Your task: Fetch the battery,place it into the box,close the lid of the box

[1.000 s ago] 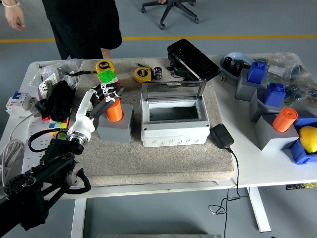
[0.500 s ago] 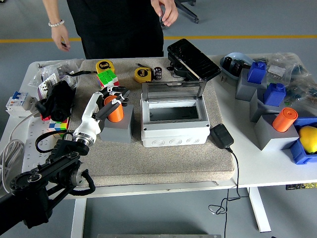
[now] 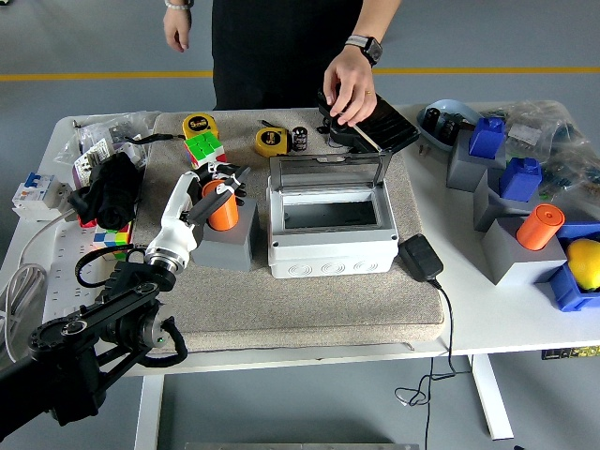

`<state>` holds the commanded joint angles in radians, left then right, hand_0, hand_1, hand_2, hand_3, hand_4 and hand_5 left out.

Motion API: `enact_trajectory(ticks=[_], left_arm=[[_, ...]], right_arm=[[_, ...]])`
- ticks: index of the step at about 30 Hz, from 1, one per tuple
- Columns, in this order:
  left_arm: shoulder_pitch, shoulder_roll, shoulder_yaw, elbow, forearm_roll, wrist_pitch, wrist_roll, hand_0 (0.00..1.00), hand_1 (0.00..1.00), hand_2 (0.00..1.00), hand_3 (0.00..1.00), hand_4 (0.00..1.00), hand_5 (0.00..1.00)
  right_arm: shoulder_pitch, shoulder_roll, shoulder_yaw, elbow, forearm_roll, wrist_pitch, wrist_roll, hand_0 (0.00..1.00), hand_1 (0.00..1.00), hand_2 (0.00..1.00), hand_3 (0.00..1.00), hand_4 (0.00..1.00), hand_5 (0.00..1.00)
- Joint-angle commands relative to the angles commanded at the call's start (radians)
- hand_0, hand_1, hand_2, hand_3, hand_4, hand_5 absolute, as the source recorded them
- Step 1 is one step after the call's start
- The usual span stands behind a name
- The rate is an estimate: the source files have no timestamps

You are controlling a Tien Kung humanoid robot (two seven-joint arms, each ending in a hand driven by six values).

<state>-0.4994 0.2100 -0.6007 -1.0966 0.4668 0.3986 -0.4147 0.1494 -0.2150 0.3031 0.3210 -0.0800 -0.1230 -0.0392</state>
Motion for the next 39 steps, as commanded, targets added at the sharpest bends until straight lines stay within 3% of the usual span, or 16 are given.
enact_trajectory(ticks=[2,3,14,15,20,21,39], left_arm=[[-0.002,-0.001,0.002,0.002,-0.004,0.003,-0.003,0.25,0.288,0.296,0.405,0.998,0.428],[-0.003,-0.002,0.003,0.003,-0.006,0.003,-0.003,0.203,0.205,0.263,0.306,0.998,0.422],[-0.007,-0.004,0.005,0.002,-0.009,0.016,-0.013,0.167,0.178,0.233,0.267,0.998,0.418],[-0.007,-0.004,0.005,0.002,-0.009,0.016,-0.012,0.116,0.138,0.19,0.2,0.998,0.41],[-0.008,-0.005,0.007,-0.001,-0.009,0.011,-0.008,0.116,0.138,0.19,0.2,0.998,0.41],[-0.008,-0.005,0.007,-0.002,-0.01,0.011,-0.008,0.059,0.086,0.169,0.152,0.998,0.403],[-0.007,-0.01,-0.026,-0.024,0.023,0.007,-0.012,0.034,0.071,0.162,0.131,0.998,0.388]], right_arm=[[0.0,0.0,0.0,0.0,0.0,0.0,0.0,0.573,0.643,0.667,0.585,0.949,0.48],[0.0,0.0,-0.001,0.0,-0.001,0.0,0.0,0.573,0.642,0.667,0.586,0.949,0.479],[0.001,0.0,0.001,0.0,-0.002,0.0,0.0,0.574,0.642,0.667,0.586,0.949,0.478],[0.001,0.0,0.001,0.0,-0.002,0.0,-0.001,0.573,0.642,0.667,0.586,0.948,0.478],[0.001,0.0,0.0,0.0,-0.001,0.0,0.0,0.573,0.642,0.667,0.586,0.948,0.478],[0.001,0.0,0.0,0.0,-0.001,0.0,0.0,0.574,0.642,0.667,0.586,0.948,0.477],[0.001,0.0,0.0,0.001,-0.003,-0.003,0.003,0.574,0.641,0.666,0.586,0.949,0.477]])
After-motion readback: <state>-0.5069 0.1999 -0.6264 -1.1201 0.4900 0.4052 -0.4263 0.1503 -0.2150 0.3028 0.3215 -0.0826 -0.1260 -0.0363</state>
